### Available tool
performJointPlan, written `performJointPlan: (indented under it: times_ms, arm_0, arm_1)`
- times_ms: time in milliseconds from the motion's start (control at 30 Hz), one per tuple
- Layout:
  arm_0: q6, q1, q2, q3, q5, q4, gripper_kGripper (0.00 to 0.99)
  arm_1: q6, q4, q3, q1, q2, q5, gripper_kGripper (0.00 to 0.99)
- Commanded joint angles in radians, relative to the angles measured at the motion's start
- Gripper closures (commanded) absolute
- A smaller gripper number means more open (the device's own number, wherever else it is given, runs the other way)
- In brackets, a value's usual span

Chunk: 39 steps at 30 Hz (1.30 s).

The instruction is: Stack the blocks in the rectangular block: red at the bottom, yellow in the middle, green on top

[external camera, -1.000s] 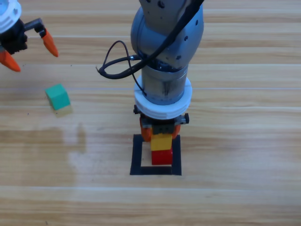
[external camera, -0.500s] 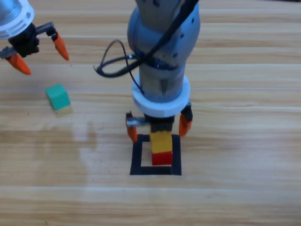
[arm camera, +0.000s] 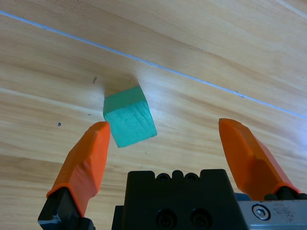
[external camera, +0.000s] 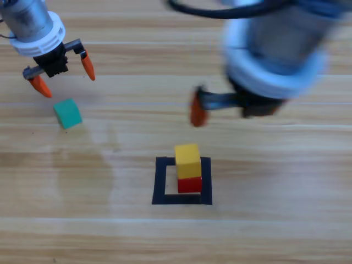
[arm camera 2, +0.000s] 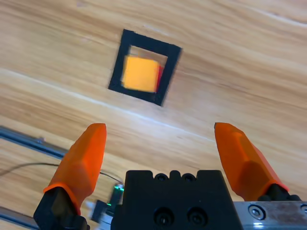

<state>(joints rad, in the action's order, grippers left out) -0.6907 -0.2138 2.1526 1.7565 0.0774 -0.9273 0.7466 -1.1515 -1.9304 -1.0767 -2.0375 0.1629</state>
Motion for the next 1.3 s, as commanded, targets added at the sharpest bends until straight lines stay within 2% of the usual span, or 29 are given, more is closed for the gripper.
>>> performJointPlan:
  times_ms: [33,167,300,400,500,800,1300]
  arm_0:
    - [-0.049,-0.059,0.047,-0.028,-0.033,-0.004,0.028]
    - [-0.090,-0.076,0.044,-0.042,-0.057,-0.010,0.028]
    - [-0.155,-0.095,0.029,-0.057,-0.103,-0.019,0.028]
    - [-0.199,-0.104,0.016,-0.058,-0.149,-0.028,0.028]
    - [-0.219,-0.104,0.018,-0.058,-0.172,-0.035,0.030]
    - [-0.268,-0.101,0.069,-0.043,-0.192,-0.041,0.028]
    - [-0.262,-0.067,0.168,0.029,-0.153,-0.041,0.030]
  arm_1:
    - [-0.089,0.357,0.527,0.020,0.425,0.015,0.000]
    - [-0.174,0.484,0.685,0.066,0.459,-0.023,0.000]
    - [-0.205,0.541,0.751,0.066,0.436,-0.009,0.000]
    - [-0.242,0.651,0.837,0.066,0.435,0.029,0.000]
    - [-0.260,0.725,0.893,0.066,0.442,0.035,0.000]
    - [-0.270,0.746,0.927,0.066,0.456,0.038,0.000]
    - [-0.273,0.750,0.942,0.066,0.459,0.030,0.000]
